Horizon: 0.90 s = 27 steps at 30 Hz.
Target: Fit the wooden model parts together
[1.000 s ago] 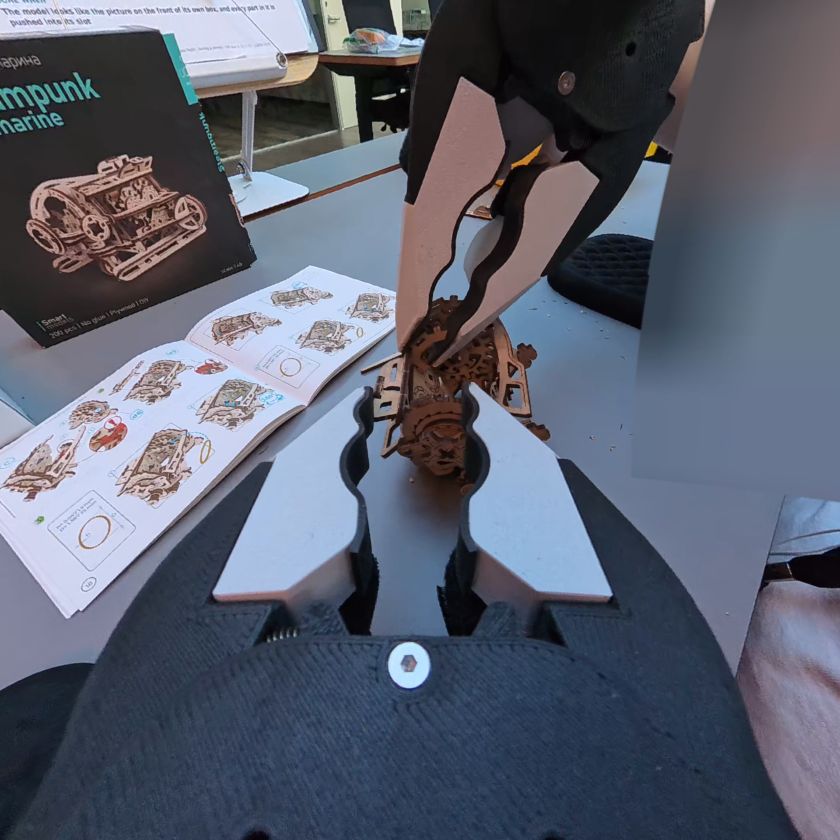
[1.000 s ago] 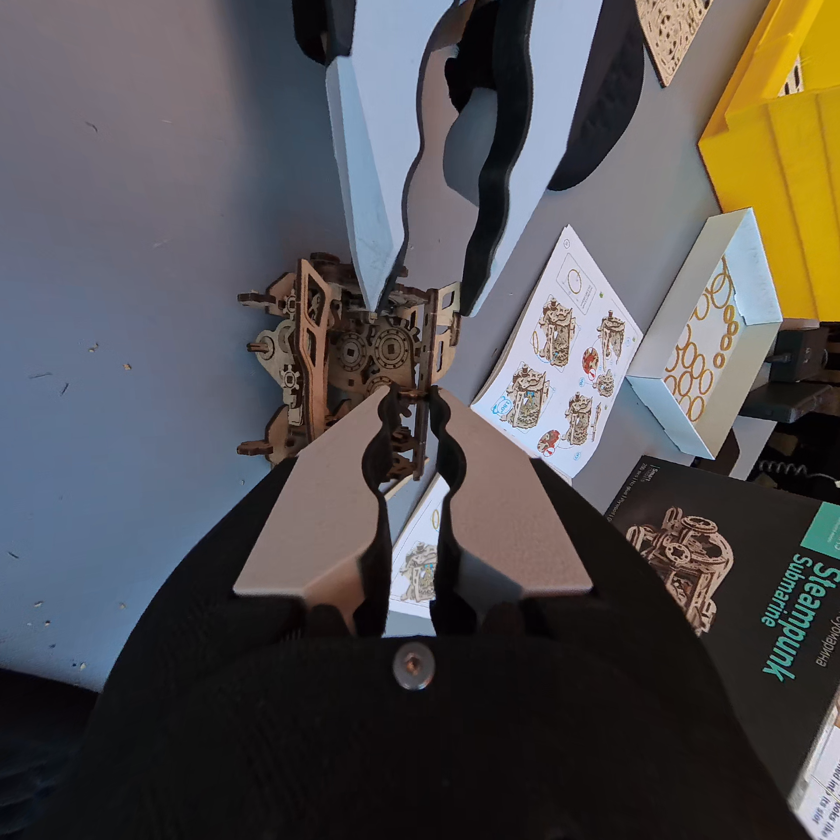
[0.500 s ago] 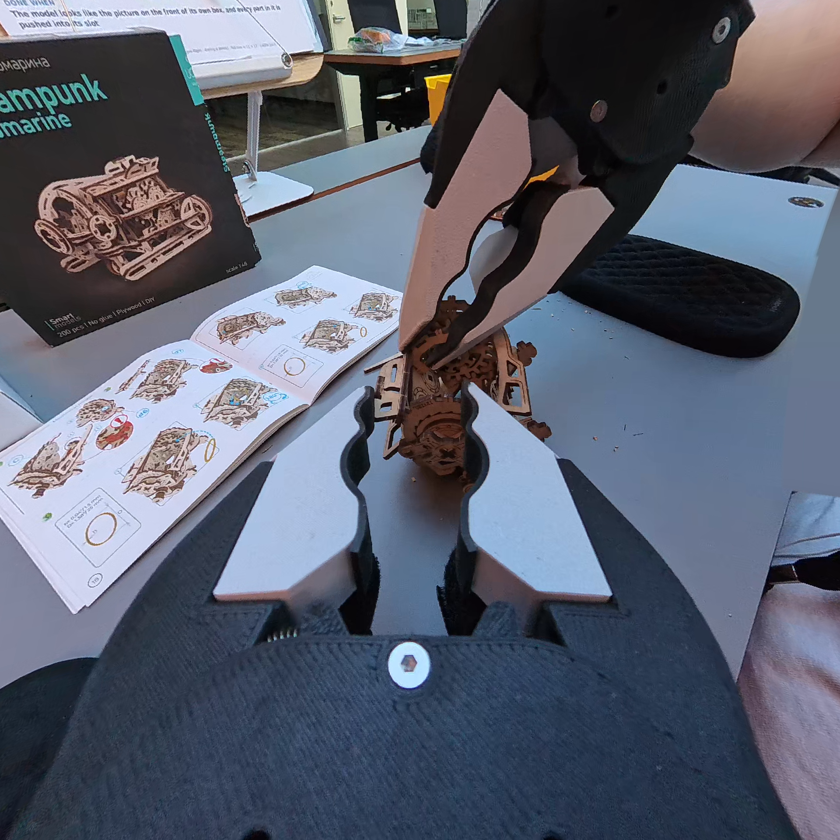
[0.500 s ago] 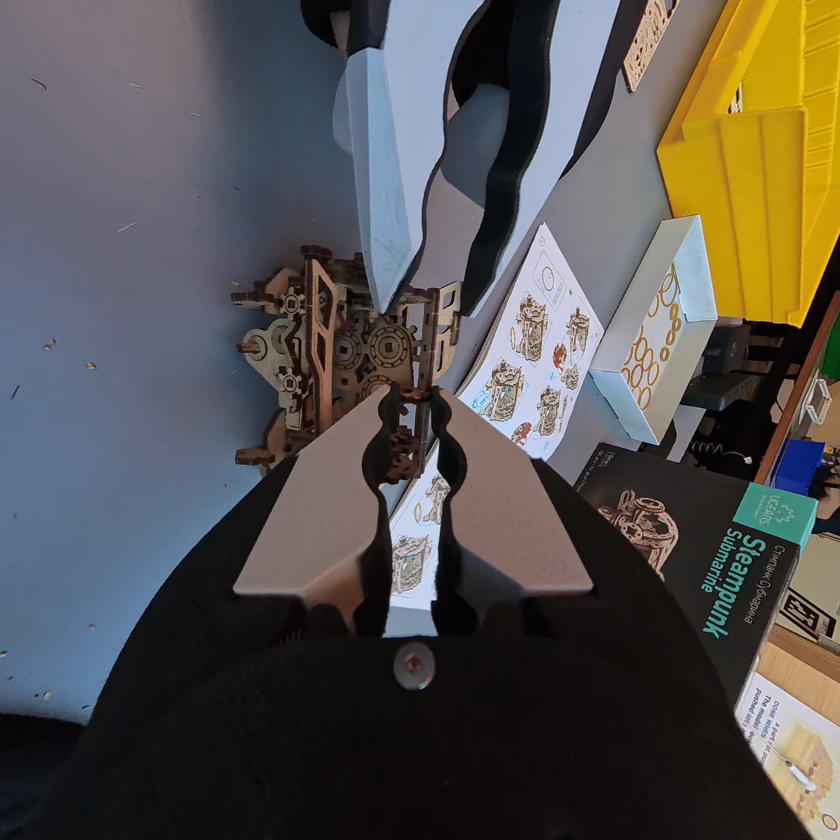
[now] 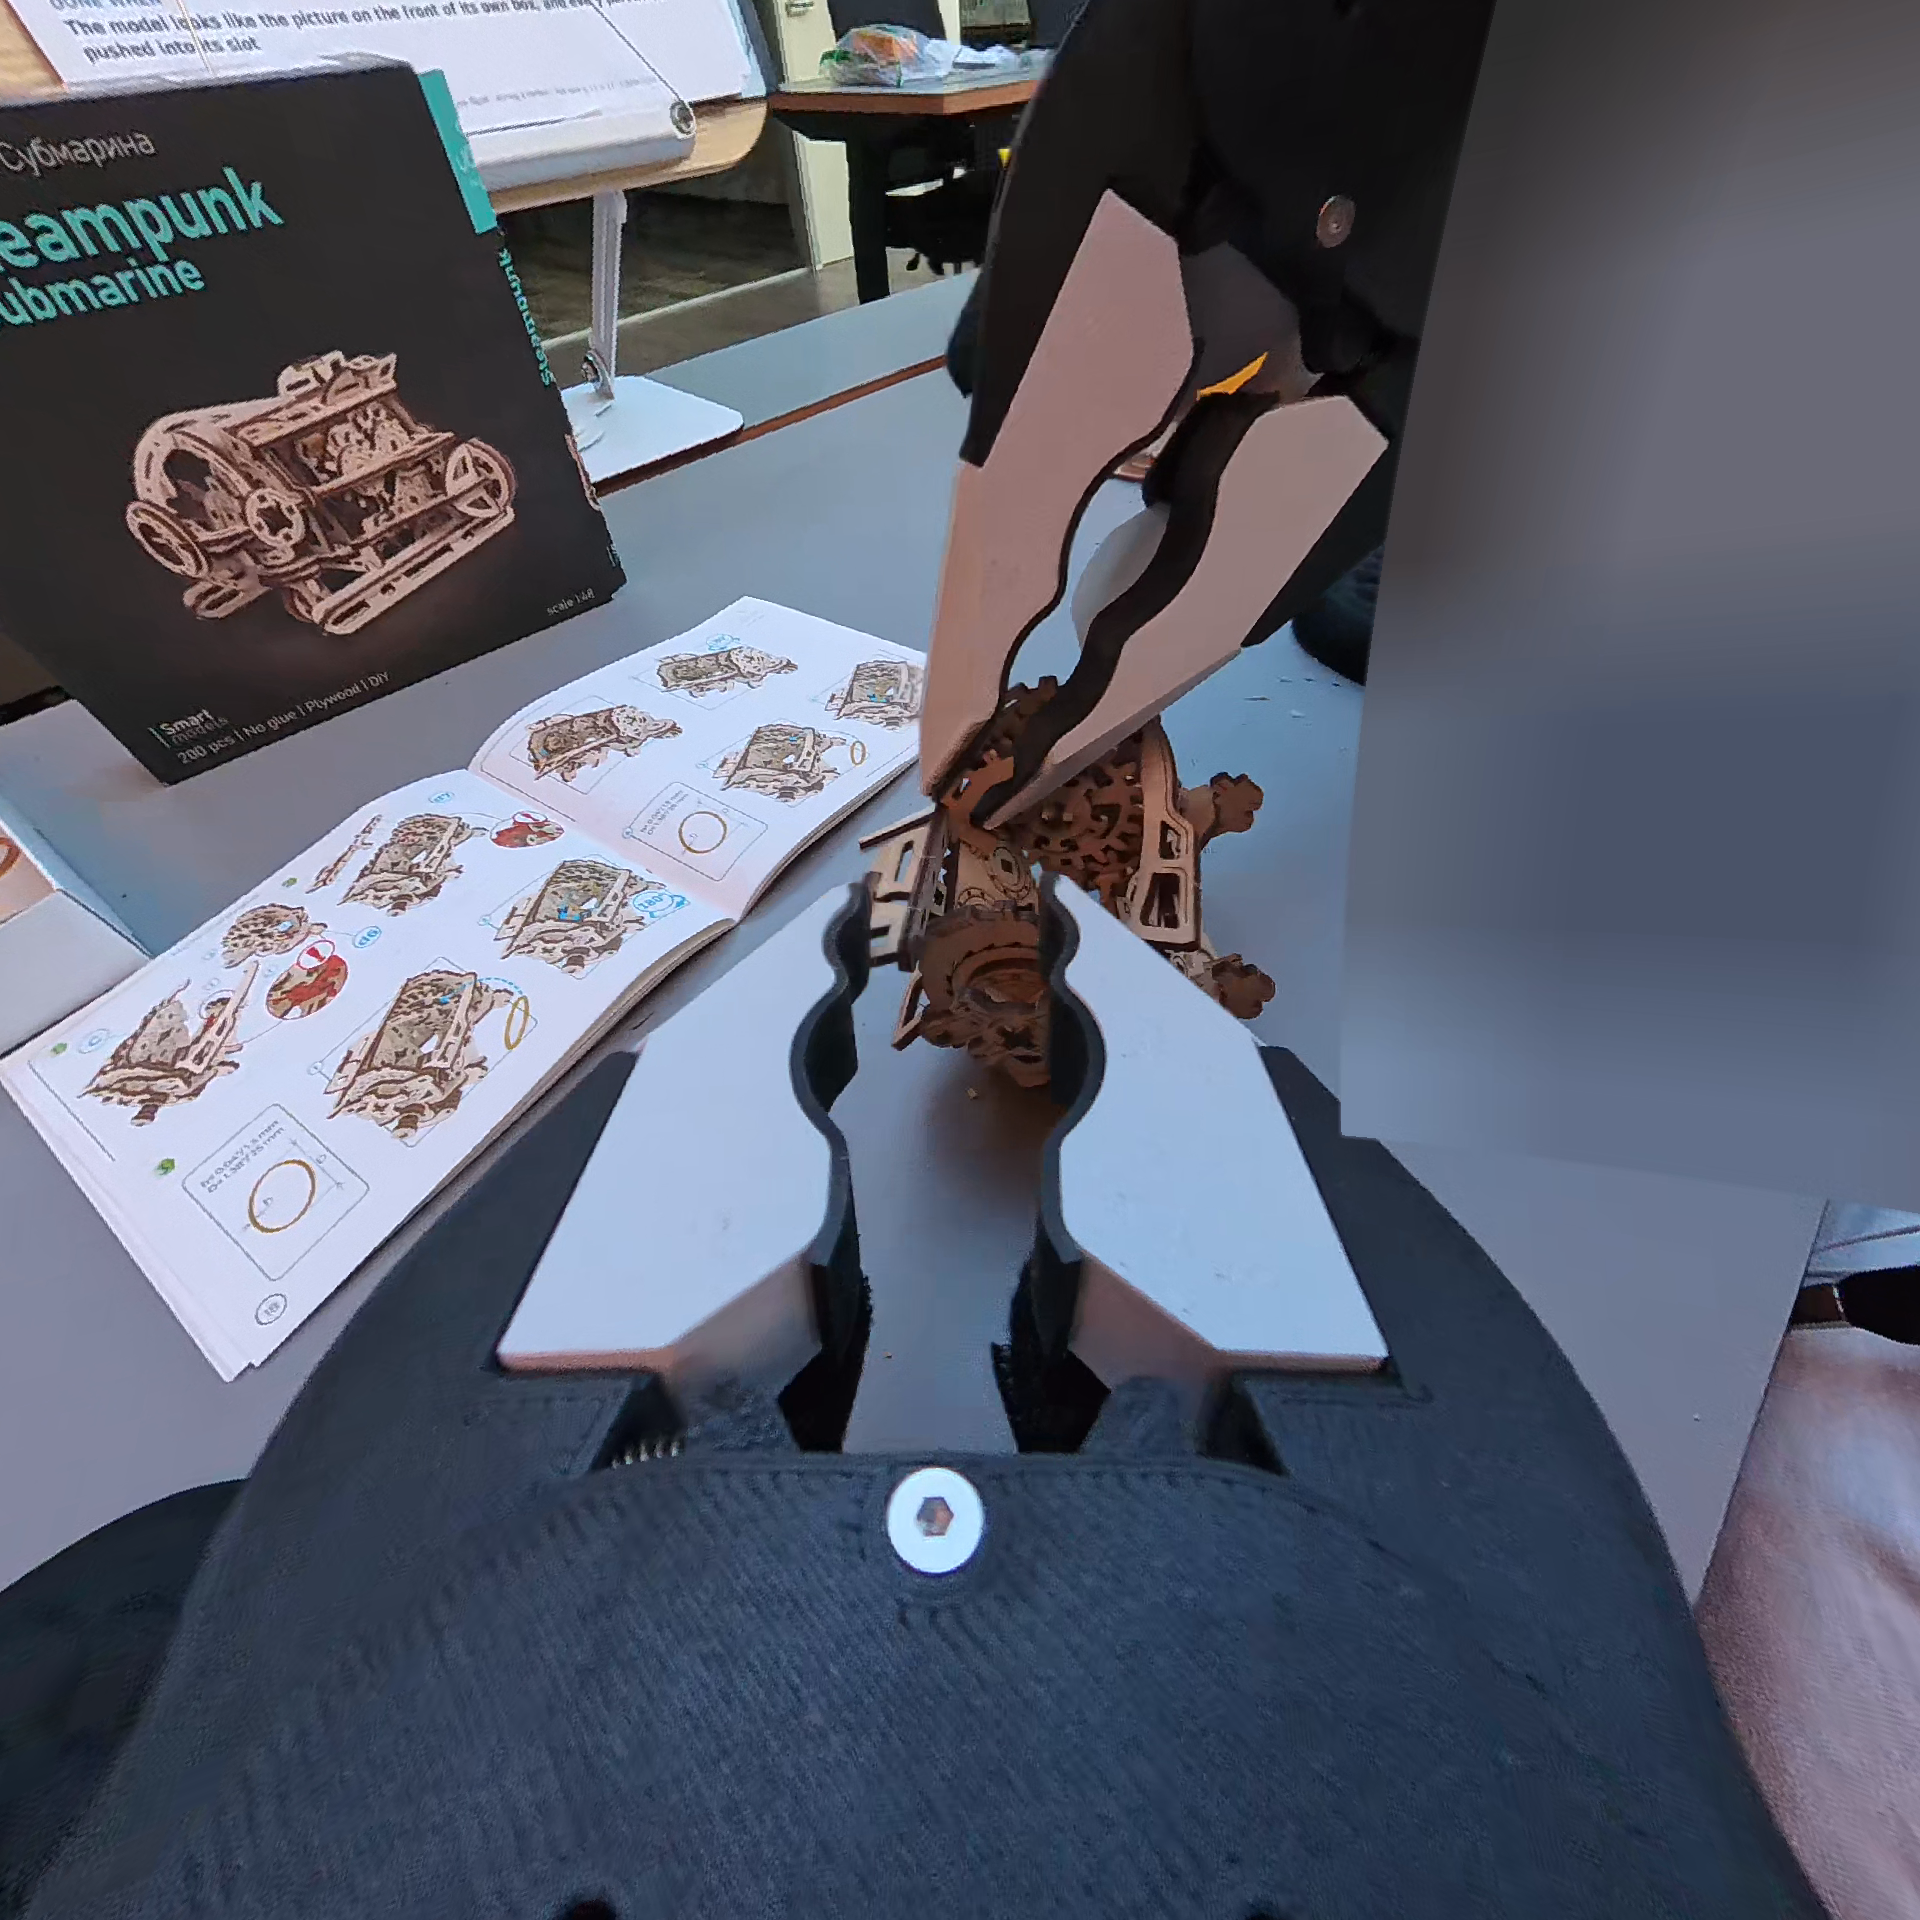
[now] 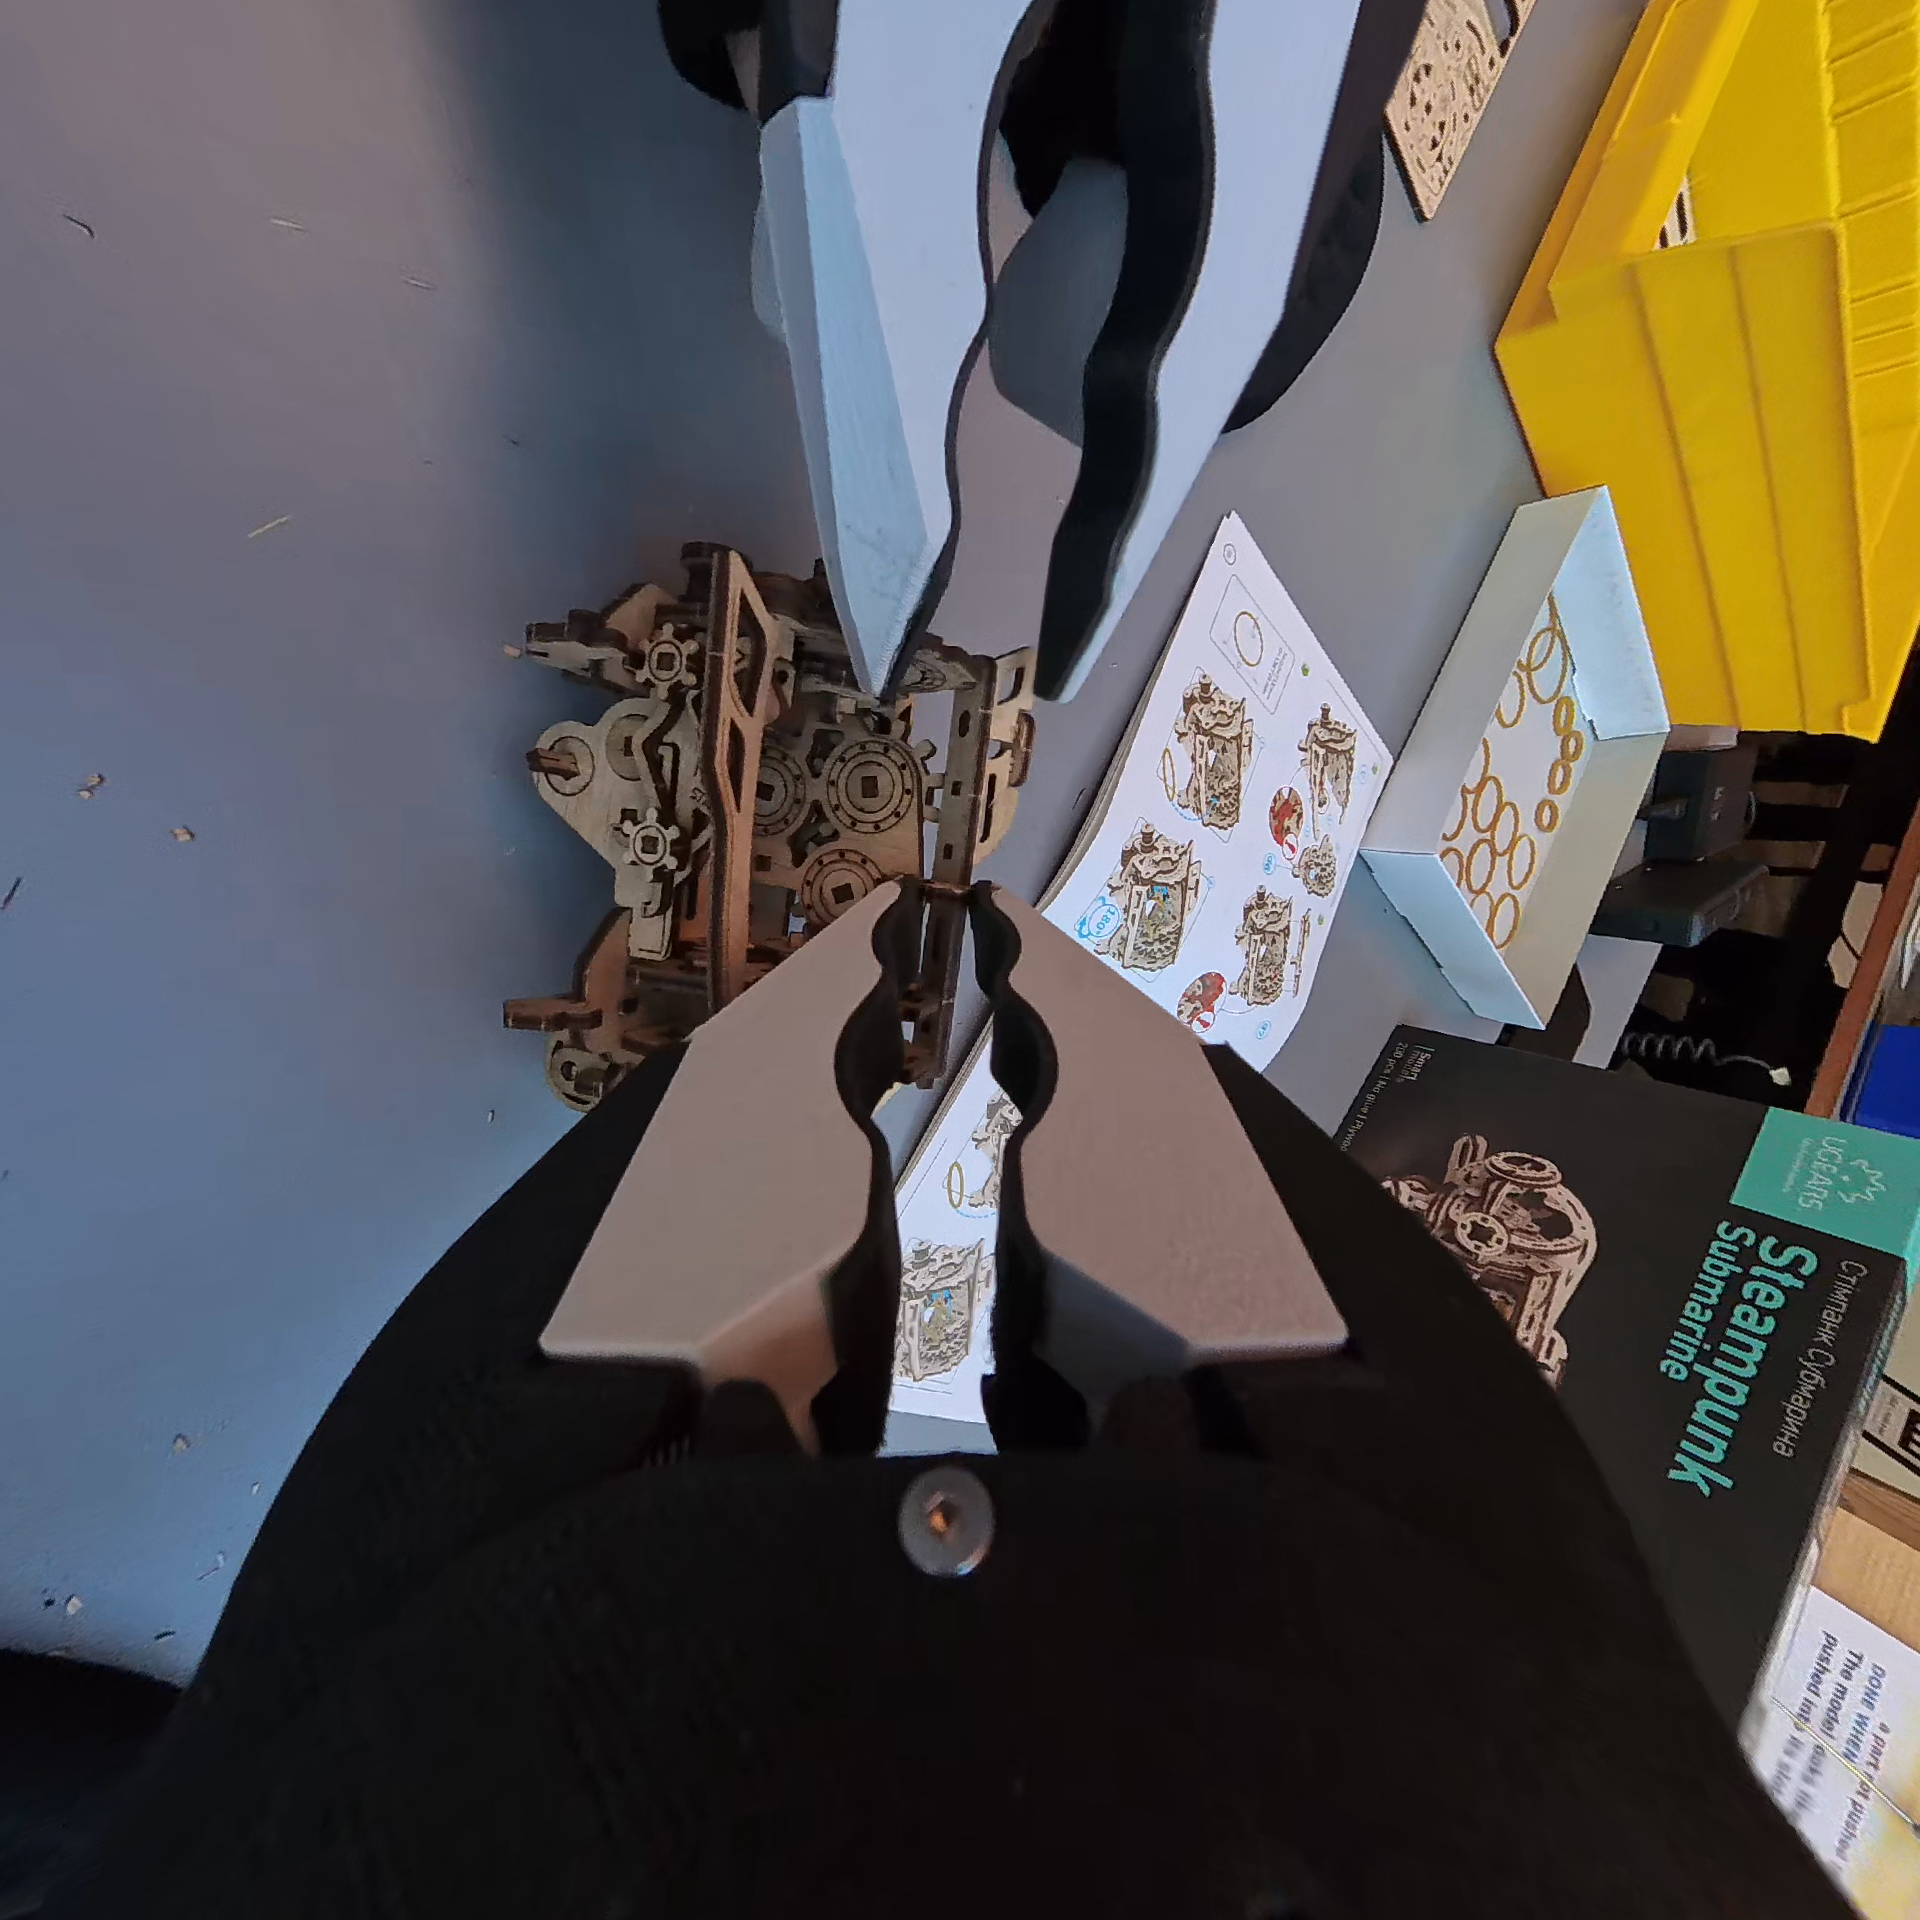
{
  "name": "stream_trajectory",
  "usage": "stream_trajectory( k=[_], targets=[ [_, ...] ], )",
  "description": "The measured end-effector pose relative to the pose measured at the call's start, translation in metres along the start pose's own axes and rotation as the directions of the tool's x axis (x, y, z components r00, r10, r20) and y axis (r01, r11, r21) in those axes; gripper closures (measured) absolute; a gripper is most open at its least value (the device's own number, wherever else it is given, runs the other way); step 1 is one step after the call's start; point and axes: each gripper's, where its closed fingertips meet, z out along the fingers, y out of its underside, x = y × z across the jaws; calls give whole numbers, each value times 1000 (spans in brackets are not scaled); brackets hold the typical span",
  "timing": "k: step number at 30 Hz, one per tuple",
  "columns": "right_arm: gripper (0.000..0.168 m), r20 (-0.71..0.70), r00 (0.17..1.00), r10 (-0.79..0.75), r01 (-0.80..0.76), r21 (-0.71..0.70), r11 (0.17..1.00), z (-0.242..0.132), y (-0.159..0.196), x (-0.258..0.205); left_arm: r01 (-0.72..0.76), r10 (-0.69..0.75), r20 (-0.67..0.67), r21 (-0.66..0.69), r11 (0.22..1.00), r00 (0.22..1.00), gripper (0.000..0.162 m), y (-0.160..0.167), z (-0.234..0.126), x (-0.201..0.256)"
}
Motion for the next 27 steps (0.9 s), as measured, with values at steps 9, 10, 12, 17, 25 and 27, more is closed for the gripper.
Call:
stream_trajectory(
  k=[9, 10, 12, 17, 25, 27],
  targets=[
    [159, -9, 1000, -21, 21, -4, 1000, -2, -1, -2, 55, -57, -67, -34, 998, 996, 126, 2, 3, 3],
    [159, -10, 1000, -20, 20, -2, 1000, -2, -1, -3, 57, -59, -73, -34, 998, 996, 127, 2, 3, 4],
    [158, -14, 1000, -23, 23, 3, 1000, -3, -1, -4, 49, -51, -74, -30, 998, 996, 128, 2, 3, 5],
    [156, -26, 1000, -14, 14, 15, 1000, -5, -2, -4, 41, -43, -84, -29, 999, 996, 131, 1, 4, 7],
    [155, -11, 998, 56, -55, 64, 996, -13, -1, -4, 35, -36, -89, -22, 999, 995, 132, 2, 4, 9],
    [154, -11, 997, 81, -80, 93, 992, -17, -2, -2, 30, -32, -90, -19, 999, 995, 133, 1, 4, 10]
  ],
)
